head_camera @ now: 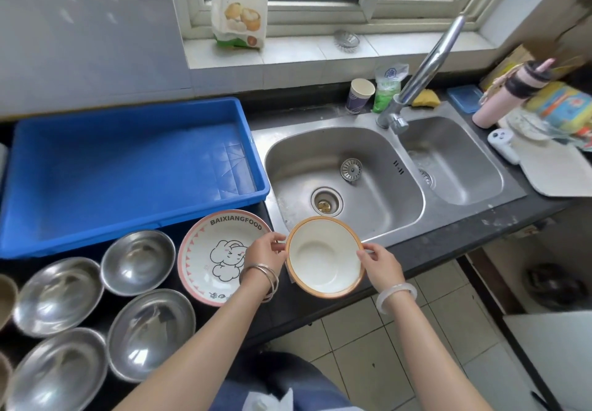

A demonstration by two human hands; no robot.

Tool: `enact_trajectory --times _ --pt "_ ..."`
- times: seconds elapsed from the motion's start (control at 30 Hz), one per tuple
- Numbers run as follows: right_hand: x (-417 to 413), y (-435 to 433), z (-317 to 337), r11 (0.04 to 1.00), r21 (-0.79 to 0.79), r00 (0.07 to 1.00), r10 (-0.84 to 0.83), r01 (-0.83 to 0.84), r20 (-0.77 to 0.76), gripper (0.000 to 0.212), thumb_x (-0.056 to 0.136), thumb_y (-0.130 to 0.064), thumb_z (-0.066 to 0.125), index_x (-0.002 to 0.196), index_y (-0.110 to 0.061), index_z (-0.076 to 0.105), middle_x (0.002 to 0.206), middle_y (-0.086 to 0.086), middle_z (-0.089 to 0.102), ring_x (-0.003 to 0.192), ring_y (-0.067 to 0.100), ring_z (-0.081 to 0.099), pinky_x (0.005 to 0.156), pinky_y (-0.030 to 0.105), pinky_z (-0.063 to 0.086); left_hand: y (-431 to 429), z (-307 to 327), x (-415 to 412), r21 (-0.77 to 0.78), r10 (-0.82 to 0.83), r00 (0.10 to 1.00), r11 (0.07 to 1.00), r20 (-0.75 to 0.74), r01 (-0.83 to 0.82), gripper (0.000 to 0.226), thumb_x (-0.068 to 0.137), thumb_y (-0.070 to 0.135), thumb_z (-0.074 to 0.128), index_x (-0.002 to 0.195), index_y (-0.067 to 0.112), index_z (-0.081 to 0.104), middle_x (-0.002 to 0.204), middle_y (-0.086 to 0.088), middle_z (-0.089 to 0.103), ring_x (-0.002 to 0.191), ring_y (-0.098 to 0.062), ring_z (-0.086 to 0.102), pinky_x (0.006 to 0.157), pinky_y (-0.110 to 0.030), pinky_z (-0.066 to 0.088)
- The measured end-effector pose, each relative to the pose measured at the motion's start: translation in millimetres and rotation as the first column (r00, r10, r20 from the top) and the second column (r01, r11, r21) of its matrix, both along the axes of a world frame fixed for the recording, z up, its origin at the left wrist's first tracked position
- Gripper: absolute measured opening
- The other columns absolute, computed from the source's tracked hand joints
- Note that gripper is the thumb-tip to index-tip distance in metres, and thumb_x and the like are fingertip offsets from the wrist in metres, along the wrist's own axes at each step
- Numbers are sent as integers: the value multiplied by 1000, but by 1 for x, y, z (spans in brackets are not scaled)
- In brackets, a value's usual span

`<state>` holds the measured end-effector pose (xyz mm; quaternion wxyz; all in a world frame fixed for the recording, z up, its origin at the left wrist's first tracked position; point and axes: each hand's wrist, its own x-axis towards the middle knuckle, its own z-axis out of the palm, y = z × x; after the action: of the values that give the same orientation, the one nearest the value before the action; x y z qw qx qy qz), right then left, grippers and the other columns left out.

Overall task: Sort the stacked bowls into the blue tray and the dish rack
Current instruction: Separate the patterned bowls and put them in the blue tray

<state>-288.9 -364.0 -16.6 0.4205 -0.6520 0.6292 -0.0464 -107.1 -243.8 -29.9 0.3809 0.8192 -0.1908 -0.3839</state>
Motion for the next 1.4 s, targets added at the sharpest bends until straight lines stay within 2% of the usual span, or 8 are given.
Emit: enact_trajectory --times 0.27,0.4,0.53,0.7,0.83,0.93,1.17,1.4 --pt "49 5 30 927 -262 958 284 -268 25 27 95 -24 48 116 -14 61 116 3 67 110 19 59 86 23 39 38 11 33 -13 160 983 987 86 -160 30 83 12 65 113 14 64 113 -2 68 100 -17 61 88 -29 48" --pt "100 24 25 834 -210 853 523 -511 -1 32 95 -30 47 122 -17 58 122 1 65 112 18 59 89 24 41 66 15 49 40 228 959 971 166 -238 35 84 12 63 118 15 60 128 -4 61 116 -23 56 95 -31 43" --pt "147 35 15 681 -113 688 699 -724 -198 43 96 -35 42 134 -15 47 130 9 59 117 26 55 97 34 42 90 15 57 100 291 926 942 241 -321 45 81 8 63 125 14 55 133 -12 52 118 -27 52 100 -33 40" --pt "182 32 1 570 35 527 781 -821 -335 29 95 -30 45 115 -14 57 108 12 67 95 28 62 76 33 46 99 9 57 158 295 942 934 159 -320 47 81 7 60 127 14 49 121 -11 61 109 -30 58 88 -36 48" --pt "191 24 -5 574 46 531 783 -818 -325 19 91 -21 51 103 -15 64 92 6 65 77 21 57 66 28 42 98 3 60 202 334 936 914 114 -351 35 82 7 57 116 10 52 115 -11 63 103 -31 60 84 -37 48" --pt "194 20 -6 587 27 552 775 -809 -307 19 89 -16 53 99 -15 68 75 0 57 72 23 59 68 31 52 99 0 64 177 381 918 901 110 -395 32 81 0 50 109 10 57 108 -11 66 96 -31 61 82 -39 52" --pt "193 11 9 622 19 612 776 -783 -153 14 83 -12 58 88 -10 71 85 15 71 80 35 68 74 46 58 111 7 72 41 608 793 792 37 -609 28 79 2 59 100 20 66 98 0 72 80 -14 62 70 -26 49" --pt "223 7 46 708 24 707 704 -706 64 14 81 -6 63 79 -18 69 59 -1 66 41 8 64 44 21 55 122 44 107 -167 736 660 639 -150 -751 11 79 9 67 88 15 66 84 0 67 71 -5 62 60 -15 45"
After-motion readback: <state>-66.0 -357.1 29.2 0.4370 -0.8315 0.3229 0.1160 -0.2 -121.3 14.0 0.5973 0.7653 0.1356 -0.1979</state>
